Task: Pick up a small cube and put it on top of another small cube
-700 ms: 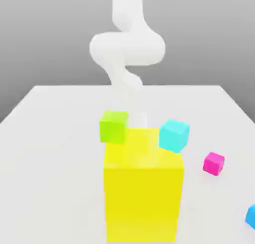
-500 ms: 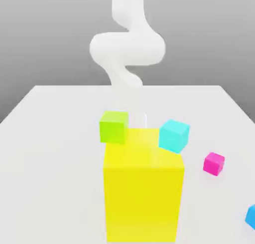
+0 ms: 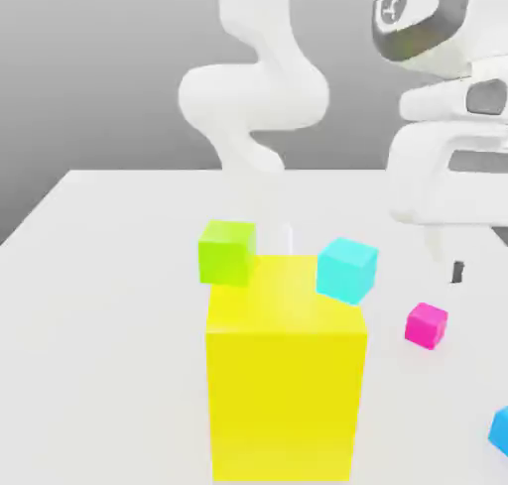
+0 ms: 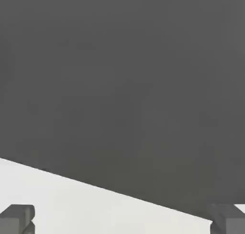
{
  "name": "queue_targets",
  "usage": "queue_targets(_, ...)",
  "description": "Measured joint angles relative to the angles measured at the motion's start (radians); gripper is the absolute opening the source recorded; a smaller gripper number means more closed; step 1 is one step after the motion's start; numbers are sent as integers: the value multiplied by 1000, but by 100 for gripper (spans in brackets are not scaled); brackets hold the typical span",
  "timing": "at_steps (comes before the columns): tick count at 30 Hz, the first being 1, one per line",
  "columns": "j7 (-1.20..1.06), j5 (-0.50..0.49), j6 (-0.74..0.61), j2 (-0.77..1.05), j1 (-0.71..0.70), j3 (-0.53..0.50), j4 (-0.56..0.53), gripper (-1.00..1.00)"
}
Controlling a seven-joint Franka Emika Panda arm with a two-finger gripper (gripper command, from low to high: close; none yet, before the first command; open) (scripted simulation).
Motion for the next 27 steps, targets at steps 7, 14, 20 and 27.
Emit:
queue_targets(7,51,-39,65,242,80,34,15,0)
queue_targets(14,109,-100,189,483,180,-5,51,0)
queue_targets(20,118,-113,211,512,195,-23,58,-100)
queue_targets(27,45,-34,117,389,137,45,54,-100)
